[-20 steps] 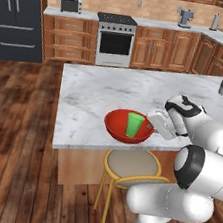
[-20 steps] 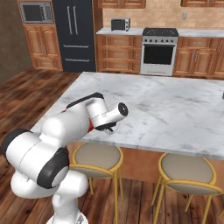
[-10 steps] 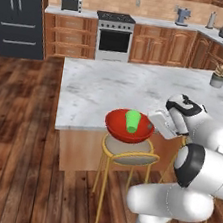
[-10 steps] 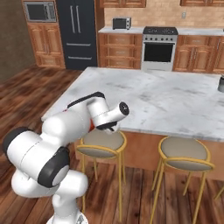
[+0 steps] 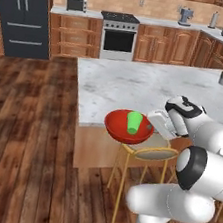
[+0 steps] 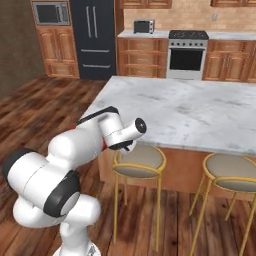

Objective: Place the cup inside the bowl on the dining table and move the bowl to any counter.

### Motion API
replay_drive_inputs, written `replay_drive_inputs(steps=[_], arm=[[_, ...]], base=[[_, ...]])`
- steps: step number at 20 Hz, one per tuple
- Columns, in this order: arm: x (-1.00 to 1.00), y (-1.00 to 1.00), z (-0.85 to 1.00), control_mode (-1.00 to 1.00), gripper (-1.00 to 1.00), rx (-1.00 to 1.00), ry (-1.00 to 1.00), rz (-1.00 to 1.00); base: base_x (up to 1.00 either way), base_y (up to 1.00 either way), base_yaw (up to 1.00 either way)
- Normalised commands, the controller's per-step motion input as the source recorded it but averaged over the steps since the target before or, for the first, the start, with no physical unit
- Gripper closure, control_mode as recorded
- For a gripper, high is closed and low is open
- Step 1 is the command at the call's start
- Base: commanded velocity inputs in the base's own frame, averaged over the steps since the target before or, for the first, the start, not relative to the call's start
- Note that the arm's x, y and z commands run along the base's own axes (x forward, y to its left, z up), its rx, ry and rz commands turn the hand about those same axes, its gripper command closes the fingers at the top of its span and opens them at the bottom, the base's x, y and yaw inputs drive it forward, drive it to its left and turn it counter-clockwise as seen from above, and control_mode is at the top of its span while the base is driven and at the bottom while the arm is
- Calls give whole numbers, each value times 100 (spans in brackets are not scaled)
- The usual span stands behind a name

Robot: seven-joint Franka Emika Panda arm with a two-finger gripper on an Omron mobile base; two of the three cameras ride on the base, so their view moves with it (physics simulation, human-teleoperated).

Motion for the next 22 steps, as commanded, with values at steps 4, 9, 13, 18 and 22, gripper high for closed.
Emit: replay_drive_inputs(steps=[4, 9, 13, 18, 22], arm=[[0, 0, 0, 100, 100, 0, 0, 0], [0, 0, 0, 100, 100, 0, 0, 0], [0, 0, 0, 100, 100, 0, 0, 0], [0, 0, 0, 100, 100, 0, 0, 0], [0, 0, 0, 100, 100, 0, 0, 0]], base=[[0, 100, -8], [0, 100, -10], [0, 100, -10], [0, 100, -9], [12, 98, -5]])
